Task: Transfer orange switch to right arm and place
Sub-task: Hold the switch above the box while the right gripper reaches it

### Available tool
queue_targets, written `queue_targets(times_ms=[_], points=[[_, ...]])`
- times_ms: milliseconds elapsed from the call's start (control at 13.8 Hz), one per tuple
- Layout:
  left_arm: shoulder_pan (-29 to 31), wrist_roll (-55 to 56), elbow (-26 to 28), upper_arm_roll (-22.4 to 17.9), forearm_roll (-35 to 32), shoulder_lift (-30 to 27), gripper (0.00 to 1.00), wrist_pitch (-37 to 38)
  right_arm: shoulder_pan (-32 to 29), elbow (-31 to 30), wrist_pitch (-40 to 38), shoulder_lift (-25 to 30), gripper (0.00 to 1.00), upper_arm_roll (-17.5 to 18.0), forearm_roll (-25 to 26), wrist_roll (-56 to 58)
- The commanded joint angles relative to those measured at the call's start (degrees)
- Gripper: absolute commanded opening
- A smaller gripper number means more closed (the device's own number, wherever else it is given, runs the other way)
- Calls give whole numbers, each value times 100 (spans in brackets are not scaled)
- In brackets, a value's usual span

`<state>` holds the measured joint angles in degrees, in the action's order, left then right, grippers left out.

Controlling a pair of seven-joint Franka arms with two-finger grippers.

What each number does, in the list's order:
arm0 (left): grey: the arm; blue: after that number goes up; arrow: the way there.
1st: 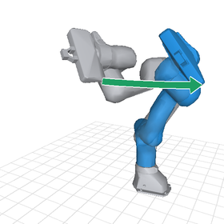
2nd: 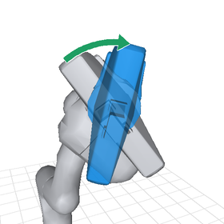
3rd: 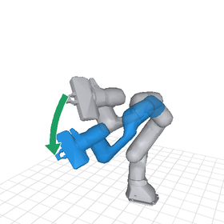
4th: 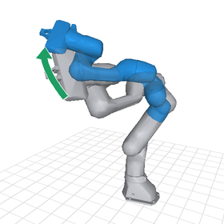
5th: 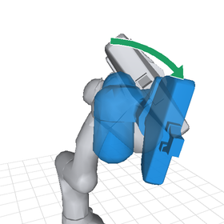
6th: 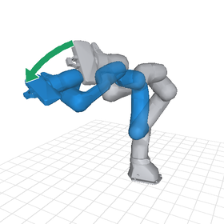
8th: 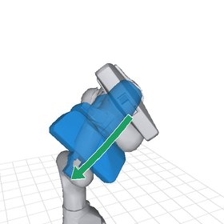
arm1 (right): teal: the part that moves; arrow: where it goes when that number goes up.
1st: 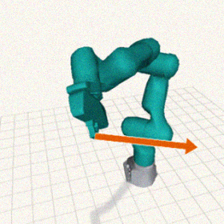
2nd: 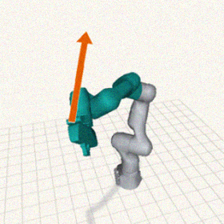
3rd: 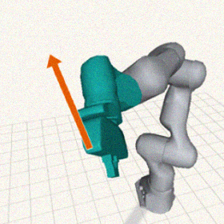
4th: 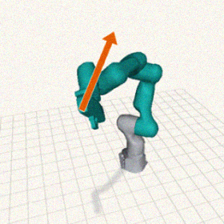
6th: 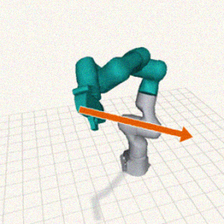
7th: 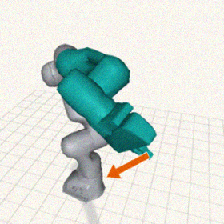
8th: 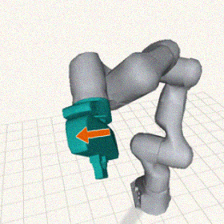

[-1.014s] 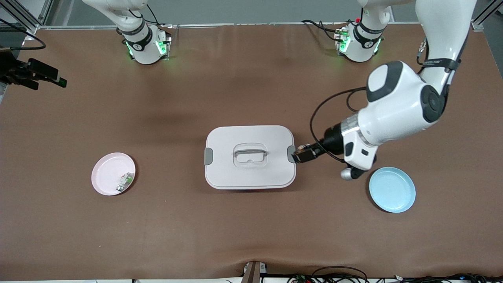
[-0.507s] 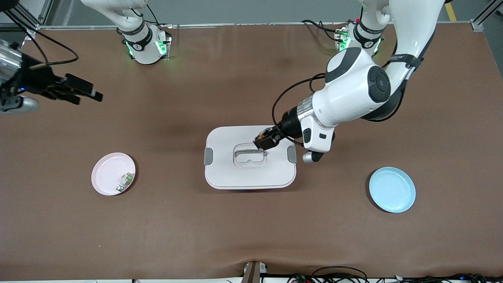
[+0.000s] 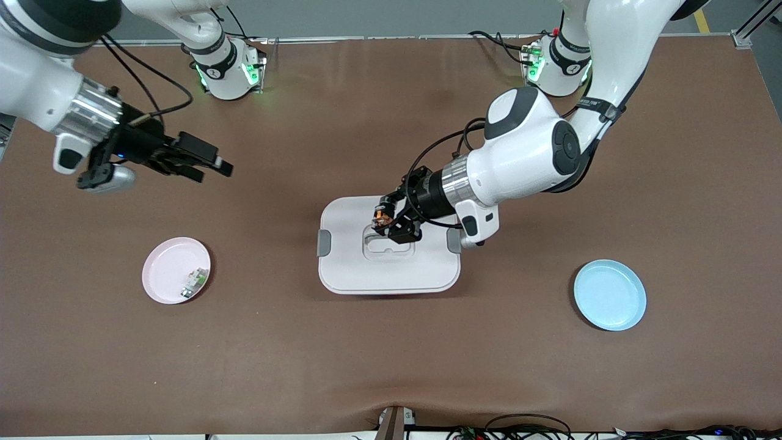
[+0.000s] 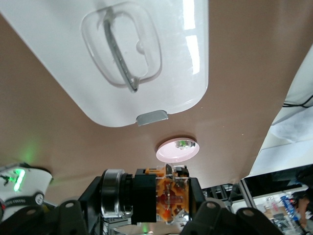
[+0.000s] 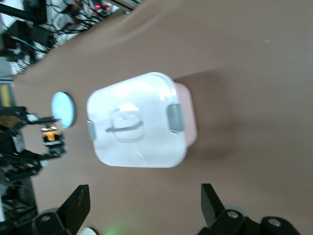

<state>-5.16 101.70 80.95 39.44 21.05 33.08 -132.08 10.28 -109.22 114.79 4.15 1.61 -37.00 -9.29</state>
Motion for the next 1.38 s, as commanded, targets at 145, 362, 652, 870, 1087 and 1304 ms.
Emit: queue_targets(times_ms=[145,362,652,870,1087,1304], points=[[-424,1025,-492,-41,101,375,0,-221,1070,-135,1393,-475,100,-73,-272,-966],[-468,1299,-492,-33,101,419,0,-265,1660,5,1889,-845,100,-91,-159,-1574],[-556,1335,-484,-50,92,419,0,-265,1601,601,1094,-1214,100,-91,419,-1584],[-644,1326,-475,-76,39,454,0,-265,1364,1577,-349,-1531,100,-109,818,-1611],[-758,1274,-483,-225,22,454,0,-265,1249,1798,-414,-1540,100,-100,660,-1759],[-1091,1273,-483,-462,-206,445,0,-265,1293,2061,-168,-1794,100,-108,536,-2163]])
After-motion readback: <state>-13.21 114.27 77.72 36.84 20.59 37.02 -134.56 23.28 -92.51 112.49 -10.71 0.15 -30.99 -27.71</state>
